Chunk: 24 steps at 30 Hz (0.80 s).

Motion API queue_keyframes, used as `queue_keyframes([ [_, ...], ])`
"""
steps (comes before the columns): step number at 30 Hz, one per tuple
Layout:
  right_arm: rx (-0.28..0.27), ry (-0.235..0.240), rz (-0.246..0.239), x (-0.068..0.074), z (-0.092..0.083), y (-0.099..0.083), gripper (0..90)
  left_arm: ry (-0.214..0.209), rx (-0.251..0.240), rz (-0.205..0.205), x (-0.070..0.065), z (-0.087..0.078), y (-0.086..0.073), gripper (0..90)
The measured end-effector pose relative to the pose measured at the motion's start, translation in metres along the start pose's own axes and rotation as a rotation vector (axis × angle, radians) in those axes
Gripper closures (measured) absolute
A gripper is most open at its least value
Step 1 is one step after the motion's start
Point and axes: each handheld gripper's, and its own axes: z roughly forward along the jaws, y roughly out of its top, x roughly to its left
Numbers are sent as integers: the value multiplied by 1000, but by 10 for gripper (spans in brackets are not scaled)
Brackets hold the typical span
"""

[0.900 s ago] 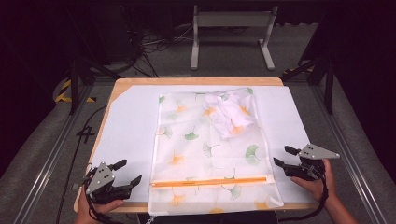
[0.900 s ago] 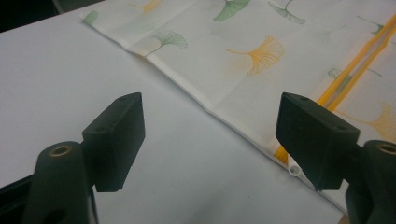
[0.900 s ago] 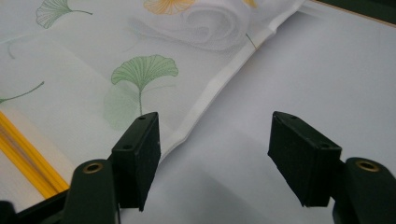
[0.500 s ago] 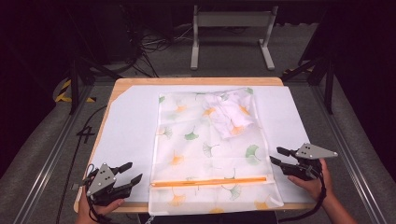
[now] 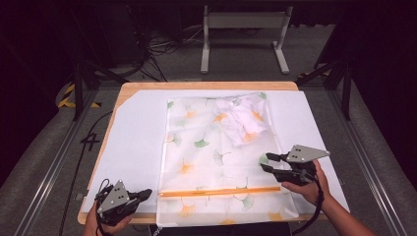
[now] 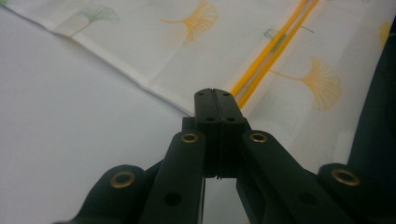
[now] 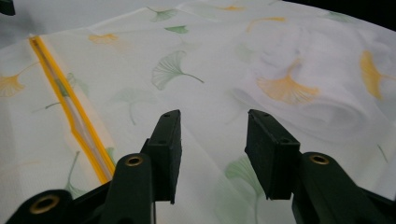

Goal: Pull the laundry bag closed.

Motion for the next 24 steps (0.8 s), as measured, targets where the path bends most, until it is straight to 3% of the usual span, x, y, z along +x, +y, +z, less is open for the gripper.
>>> queue_keyframes([
  [3, 0, 20, -32, 9, 8, 10, 565, -17, 1, 0, -2, 0, 0, 900],
  [5, -16, 82, -72, 23, 23, 27, 607, -33, 19, 12, -6, 3, 1, 900],
  [7, -16, 94, -87, 28, 28, 32, 613, -48, 19, 2, -7, 5, 0, 900],
  [9, -11, 135, -114, 38, 40, 44, 634, -54, 45, 29, -13, 7, 0, 900],
  [13, 2, 206, -178, 60, 60, 63, 642, -74, 50, 34, -20, 9, 0, 900],
  [20, 30, 325, -295, 101, 94, 93, 636, -71, 85, 33, -27, 14, -3, 900],
  [24, 55, 382, -325, 123, 115, 105, 617, -64, 119, 38, -31, 19, -6, 885],
])
